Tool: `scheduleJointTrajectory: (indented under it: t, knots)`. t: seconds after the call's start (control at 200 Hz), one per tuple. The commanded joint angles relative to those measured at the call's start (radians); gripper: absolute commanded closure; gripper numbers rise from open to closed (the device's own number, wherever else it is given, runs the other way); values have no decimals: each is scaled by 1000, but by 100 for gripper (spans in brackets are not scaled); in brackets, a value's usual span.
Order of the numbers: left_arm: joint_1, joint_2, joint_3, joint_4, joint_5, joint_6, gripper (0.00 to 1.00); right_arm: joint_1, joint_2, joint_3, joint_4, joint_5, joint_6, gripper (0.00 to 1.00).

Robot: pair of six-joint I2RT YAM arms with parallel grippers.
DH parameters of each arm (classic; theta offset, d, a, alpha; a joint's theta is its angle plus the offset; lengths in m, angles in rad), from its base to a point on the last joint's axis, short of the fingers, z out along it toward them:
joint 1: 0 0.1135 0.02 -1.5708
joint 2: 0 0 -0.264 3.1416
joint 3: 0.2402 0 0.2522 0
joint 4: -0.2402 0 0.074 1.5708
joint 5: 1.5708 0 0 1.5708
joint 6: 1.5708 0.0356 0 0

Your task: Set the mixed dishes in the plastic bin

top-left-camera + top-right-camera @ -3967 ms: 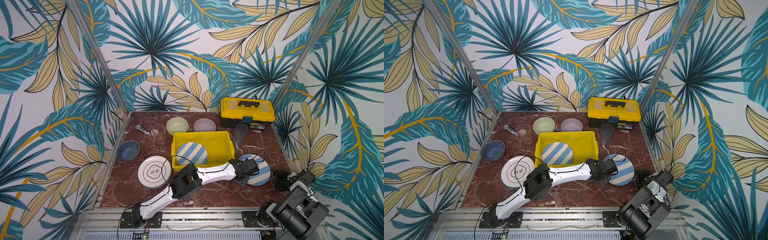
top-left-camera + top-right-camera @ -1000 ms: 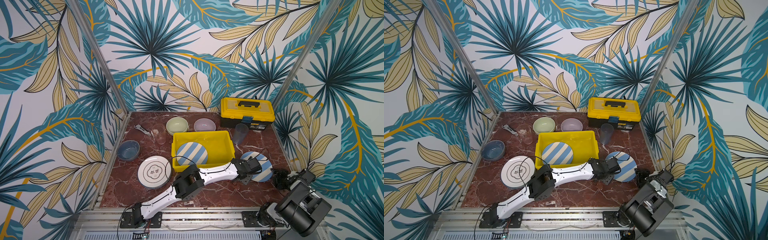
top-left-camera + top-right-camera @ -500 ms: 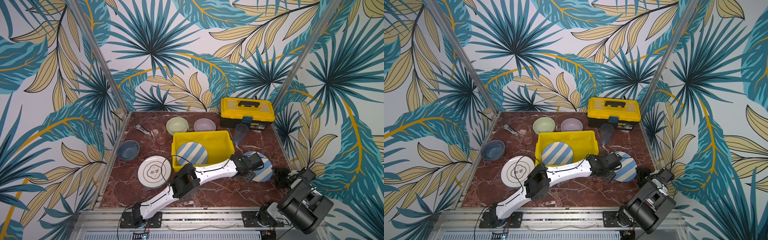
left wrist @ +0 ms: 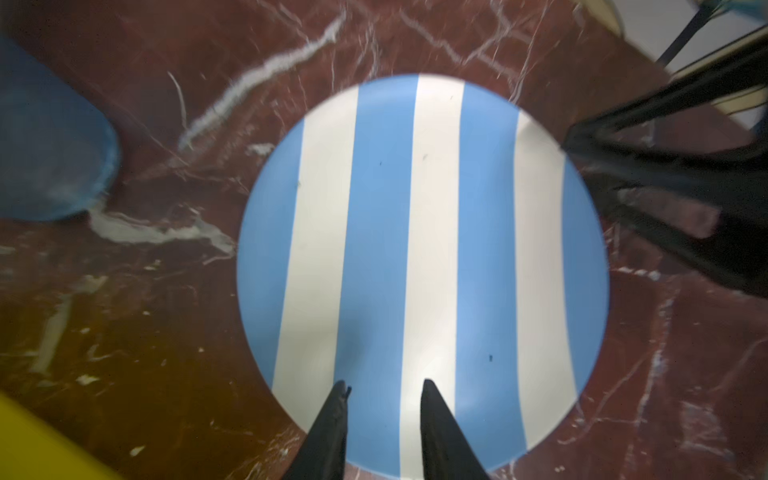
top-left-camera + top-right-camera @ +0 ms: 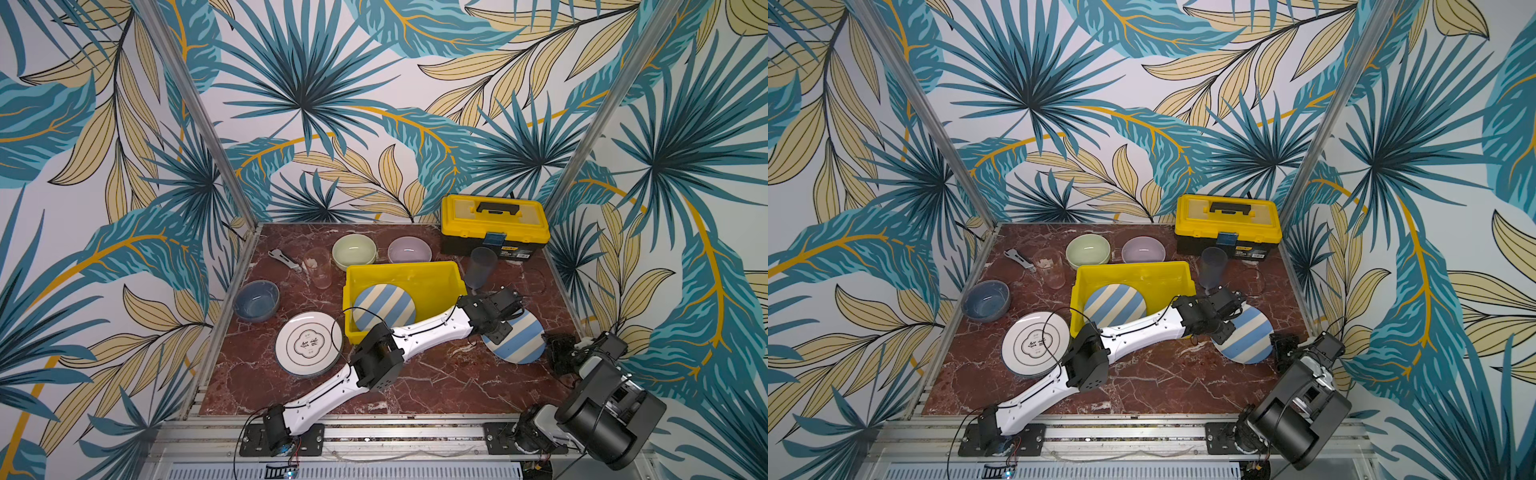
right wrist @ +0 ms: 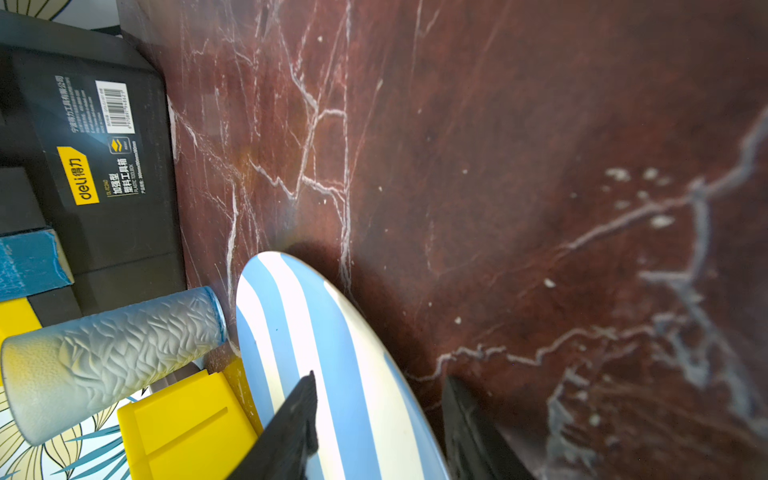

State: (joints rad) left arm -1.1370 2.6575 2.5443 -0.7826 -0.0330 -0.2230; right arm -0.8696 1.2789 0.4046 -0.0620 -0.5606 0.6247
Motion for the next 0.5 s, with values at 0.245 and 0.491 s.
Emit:
scheduleJointTrajectory:
  t: [0.245,0.491]
  knots:
    - [-7,54,-12,16,48,55,68,55,-67,-15,-107,88,-31,50]
    - [-22,48,-3,20,2,160,65,87,-84,-5,-146,110,-47,51]
